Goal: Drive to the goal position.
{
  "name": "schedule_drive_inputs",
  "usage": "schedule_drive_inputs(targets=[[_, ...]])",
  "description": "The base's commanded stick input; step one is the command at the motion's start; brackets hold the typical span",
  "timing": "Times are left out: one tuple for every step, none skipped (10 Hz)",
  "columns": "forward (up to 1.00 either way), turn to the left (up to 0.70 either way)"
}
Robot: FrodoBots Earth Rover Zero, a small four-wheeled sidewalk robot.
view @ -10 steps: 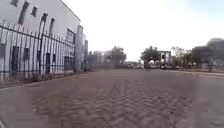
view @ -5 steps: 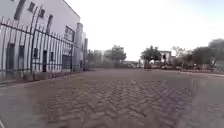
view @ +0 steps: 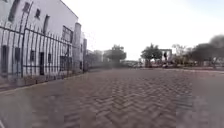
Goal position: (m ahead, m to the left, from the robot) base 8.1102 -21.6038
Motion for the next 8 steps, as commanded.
schedule_drive_inputs(targets=[[1.00,0.00],[1.00,0.00],[1.00,0.00],[1.00,0.00],[1.00,0.00],[1.00,0.00],[1.00,0.00],[1.00,0.00]])
